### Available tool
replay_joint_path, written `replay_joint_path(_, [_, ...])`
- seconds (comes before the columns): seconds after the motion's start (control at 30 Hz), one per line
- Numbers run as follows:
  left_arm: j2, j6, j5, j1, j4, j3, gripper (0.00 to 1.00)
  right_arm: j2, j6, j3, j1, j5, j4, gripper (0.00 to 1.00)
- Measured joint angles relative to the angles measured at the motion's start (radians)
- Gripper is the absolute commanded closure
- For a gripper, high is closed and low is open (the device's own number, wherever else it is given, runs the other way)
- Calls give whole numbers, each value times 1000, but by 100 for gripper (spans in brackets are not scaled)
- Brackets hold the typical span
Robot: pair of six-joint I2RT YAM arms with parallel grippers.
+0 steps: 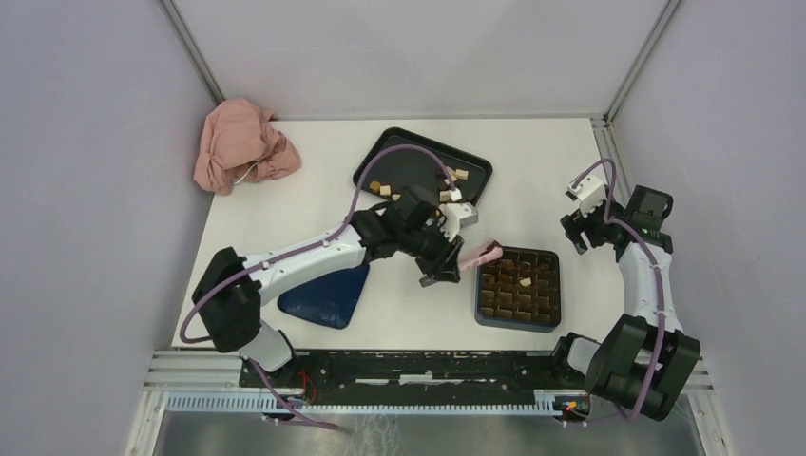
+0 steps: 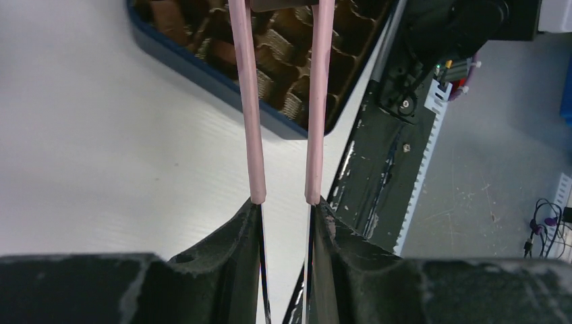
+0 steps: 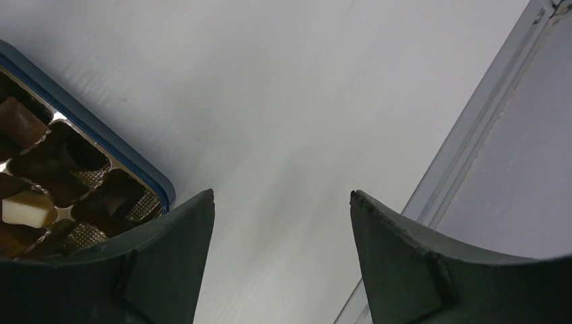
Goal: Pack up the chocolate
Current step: Place the fake chocolate in the packing box.
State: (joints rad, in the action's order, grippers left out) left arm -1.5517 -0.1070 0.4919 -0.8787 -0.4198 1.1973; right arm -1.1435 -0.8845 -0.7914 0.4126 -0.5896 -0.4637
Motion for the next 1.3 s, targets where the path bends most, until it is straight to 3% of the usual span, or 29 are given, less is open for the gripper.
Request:
replay_joint_path(0.2, [-109, -15, -66, -147, 23, 61, 96, -58, 27, 0, 3, 16, -11, 20])
replay_joint_path(0.47, [-307, -15, -181, -253, -3, 243, 94, -82, 47, 0, 22, 12, -17, 20])
replay_joint_path(0.9, [-517, -14, -254, -309, -114, 503, 83, -82, 50, 0, 25, 6, -17, 20])
replay_joint_path(1.3, [-610, -14, -281, -319, -195, 615, 70, -82, 49, 0, 31, -2, -17, 19])
